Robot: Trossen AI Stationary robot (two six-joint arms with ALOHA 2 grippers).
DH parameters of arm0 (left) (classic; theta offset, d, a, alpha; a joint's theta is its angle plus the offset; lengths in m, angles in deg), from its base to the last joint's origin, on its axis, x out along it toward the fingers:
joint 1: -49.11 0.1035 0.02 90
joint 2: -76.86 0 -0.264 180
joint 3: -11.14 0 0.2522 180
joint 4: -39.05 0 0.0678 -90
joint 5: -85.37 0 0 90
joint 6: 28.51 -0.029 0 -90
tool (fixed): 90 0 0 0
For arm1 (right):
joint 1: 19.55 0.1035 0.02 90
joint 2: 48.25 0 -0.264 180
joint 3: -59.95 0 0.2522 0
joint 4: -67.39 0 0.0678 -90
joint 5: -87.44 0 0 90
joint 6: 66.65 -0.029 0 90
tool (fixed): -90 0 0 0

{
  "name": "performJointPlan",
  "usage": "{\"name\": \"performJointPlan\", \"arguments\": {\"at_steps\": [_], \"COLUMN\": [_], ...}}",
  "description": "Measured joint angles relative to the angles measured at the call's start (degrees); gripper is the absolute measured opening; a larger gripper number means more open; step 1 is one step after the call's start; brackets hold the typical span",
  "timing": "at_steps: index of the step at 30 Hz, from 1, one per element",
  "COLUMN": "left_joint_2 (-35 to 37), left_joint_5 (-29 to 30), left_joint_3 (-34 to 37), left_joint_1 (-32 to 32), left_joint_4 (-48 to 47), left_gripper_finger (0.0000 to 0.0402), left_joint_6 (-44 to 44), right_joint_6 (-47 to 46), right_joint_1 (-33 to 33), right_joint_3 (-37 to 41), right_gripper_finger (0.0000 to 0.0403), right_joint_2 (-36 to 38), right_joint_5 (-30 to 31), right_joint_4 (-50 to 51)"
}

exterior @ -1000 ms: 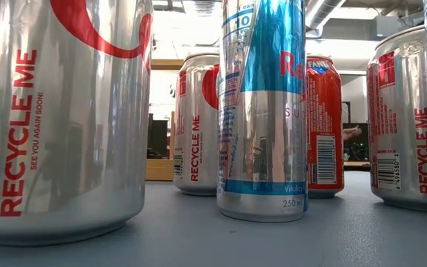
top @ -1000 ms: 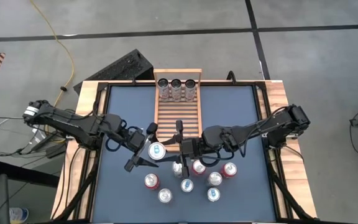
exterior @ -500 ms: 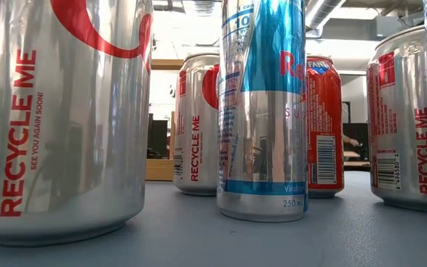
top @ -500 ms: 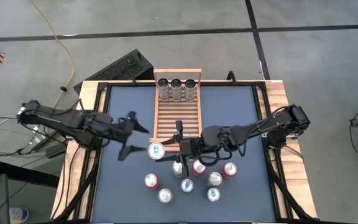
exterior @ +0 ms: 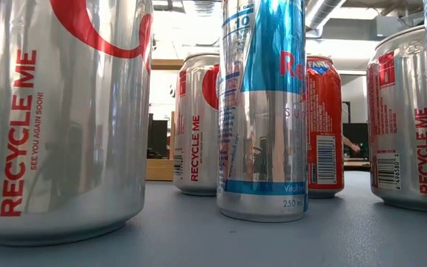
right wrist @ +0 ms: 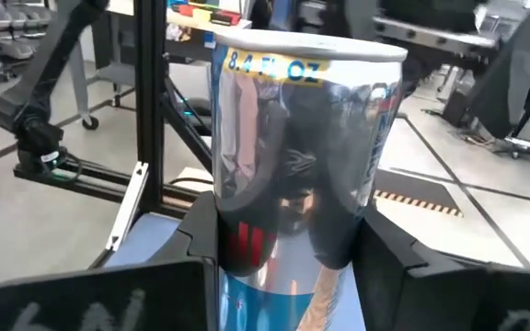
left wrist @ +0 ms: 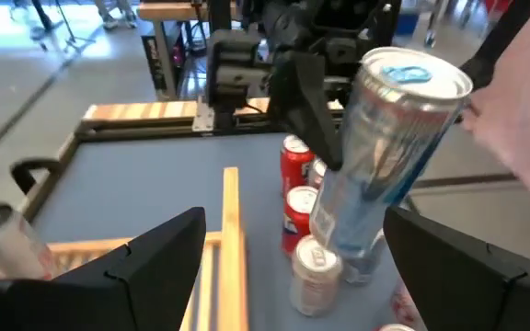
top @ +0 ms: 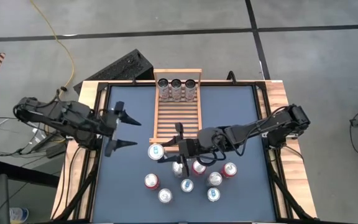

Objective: Place canned beverage on shelf
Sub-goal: Put the top blue soda can on the shelf

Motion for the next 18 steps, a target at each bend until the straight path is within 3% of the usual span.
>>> {"name": "performJointPlan", "arguments": {"at_steps": [6, 11, 18], "left_joint_2": [-8.06, -8.02, -8.34], "left_joint_5": [8.07, 17.97, 18.12], "left_joint_3": [-6.02, -7.40, -10.24], "left_joint_1": [-3.15, -7.16, -9.34], "left_joint_4": [1.91, 5.68, -4.18], "left_gripper_finger": [0.0321, 0.0321, 0.0321], "left_joint_6": [-5.62, -6.32, -1.71], "right_joint_6": [-0.18, -0.32, -0.74], "right_joint_1": [-0.95, -1.27, -1.63], "right_joint_3": [0.00, -0.11, -0.11], "right_gripper_finger": [0.0141, 0.0141, 0.0141], "right_joint_2": [0.00, 0.04, 0.04], "right_joint_5": [0.22, 0.22, 0.22], "right_joint_4": [-0.10, -0.49, 0.47]}}
